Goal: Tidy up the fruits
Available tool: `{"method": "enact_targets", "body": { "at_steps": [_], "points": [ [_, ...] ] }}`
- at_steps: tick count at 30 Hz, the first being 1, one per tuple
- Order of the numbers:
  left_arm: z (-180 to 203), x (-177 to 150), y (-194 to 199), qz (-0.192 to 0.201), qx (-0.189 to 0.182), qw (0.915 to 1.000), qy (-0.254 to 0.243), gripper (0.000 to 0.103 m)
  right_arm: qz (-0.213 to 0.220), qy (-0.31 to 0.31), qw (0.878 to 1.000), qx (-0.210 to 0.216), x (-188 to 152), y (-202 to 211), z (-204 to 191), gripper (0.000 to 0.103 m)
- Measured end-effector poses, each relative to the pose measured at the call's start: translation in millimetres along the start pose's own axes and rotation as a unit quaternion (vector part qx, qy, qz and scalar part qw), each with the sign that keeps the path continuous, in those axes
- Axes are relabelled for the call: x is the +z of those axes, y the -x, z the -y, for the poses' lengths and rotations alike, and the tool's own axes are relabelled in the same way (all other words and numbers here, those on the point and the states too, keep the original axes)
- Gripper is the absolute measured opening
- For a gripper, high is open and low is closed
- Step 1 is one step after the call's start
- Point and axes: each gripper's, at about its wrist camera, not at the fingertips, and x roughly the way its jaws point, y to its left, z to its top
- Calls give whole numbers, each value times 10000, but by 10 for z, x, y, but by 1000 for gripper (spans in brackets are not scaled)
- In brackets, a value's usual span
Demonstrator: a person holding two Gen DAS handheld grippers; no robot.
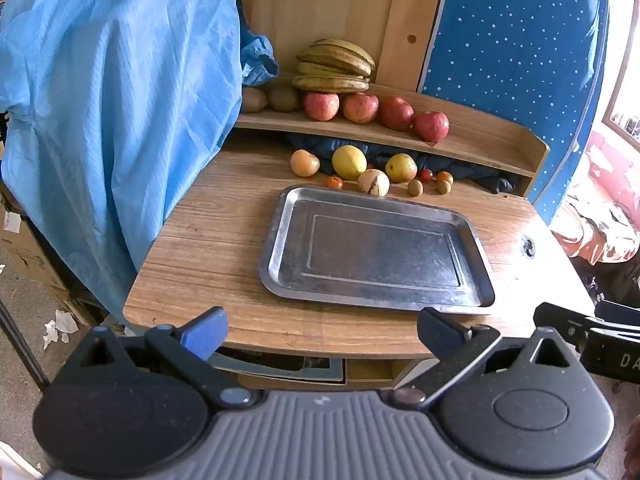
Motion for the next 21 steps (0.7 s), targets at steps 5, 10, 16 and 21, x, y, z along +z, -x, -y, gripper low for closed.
{"method": "enact_targets", "body": {
  "at_steps": [5, 10, 16, 21],
  "points": [
    [-3, -5, -6, -4, 7, 10000, 2, 102, -7, 3, 10000, 2, -1, 1, -1, 102],
    [0, 2, 0, -4, 6, 10000, -1, 102, -6, 1, 10000, 3, -2, 3, -2, 102],
    [4, -18, 11, -11, 8, 10000, -1, 102, -8, 1, 10000, 3, -3, -3, 1, 102],
    [6, -21, 14, -8, 23, 10000, 4, 102, -7, 1, 10000, -4, -2, -9, 4, 102]
  ]
}}
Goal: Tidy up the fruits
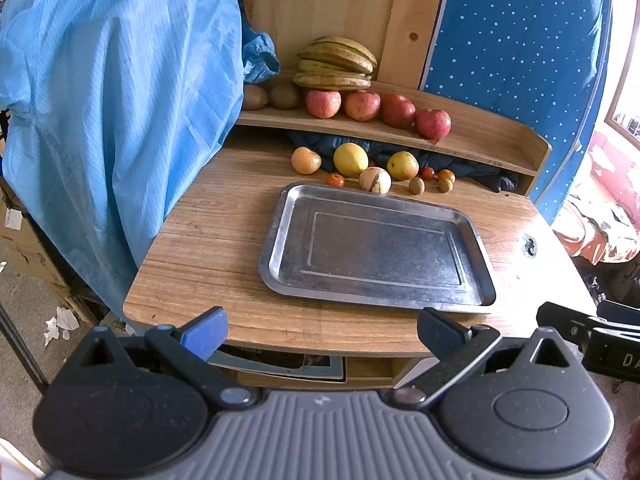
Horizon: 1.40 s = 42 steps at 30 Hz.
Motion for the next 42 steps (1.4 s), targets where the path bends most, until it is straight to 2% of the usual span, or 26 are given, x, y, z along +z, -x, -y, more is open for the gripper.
{"method": "enact_targets", "body": {
  "at_steps": [42],
  "points": [
    [-28, -2, -51, -104, 39, 9999, 53, 102, -53, 9, 10000, -4, -1, -40, -15, 102]
  ]
}}
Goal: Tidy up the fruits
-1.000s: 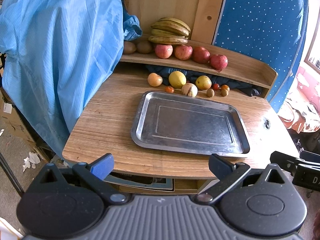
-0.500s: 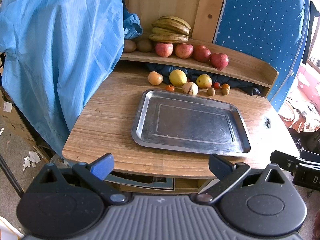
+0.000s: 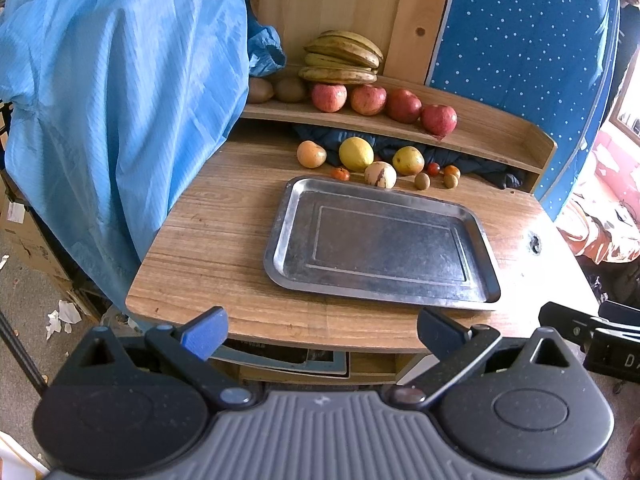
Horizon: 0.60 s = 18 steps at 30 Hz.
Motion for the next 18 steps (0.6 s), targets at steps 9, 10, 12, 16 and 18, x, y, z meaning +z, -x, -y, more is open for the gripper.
{"method": "enact_targets", "body": {
  "at_steps": [9, 10, 12, 16, 18],
  "points": [
    [15, -60, 34, -11, 72, 10000, 34, 102, -53, 42, 9999, 78, -15, -17, -5, 102],
    [19, -60, 34, -18, 84, 10000, 41, 102, -58, 44, 9999, 87, -15, -20, 1, 102],
    [31, -49, 38, -36, 108, 9999, 53, 102, -73, 48, 9999, 101, -11, -26, 10, 102],
    [46, -62, 43, -74, 155, 9998, 80, 102, -119, 64, 9998, 142, 7, -37, 36, 102],
    [51, -51, 36, -103, 179, 9997, 104, 102, -143, 72, 9997, 160, 7, -47, 44, 102]
  ]
}}
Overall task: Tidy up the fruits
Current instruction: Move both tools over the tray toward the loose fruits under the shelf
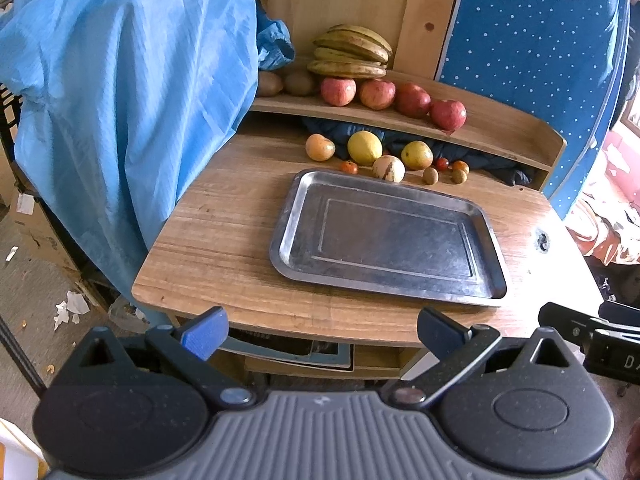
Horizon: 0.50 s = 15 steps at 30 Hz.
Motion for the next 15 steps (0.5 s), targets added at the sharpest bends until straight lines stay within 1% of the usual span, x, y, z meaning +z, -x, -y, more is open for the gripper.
{"method": "enact_targets", "body": {
  "at_steps": [6, 15],
  "points": [
    [51, -4, -30, -114, 133, 9998, 92, 102, -110, 62, 9999, 98, 8, -51, 45, 102],
    [151, -25, -76, -275, 430, 9980, 364, 102, -334, 247, 9987, 307, 58, -192, 187, 102]
  ]
}}
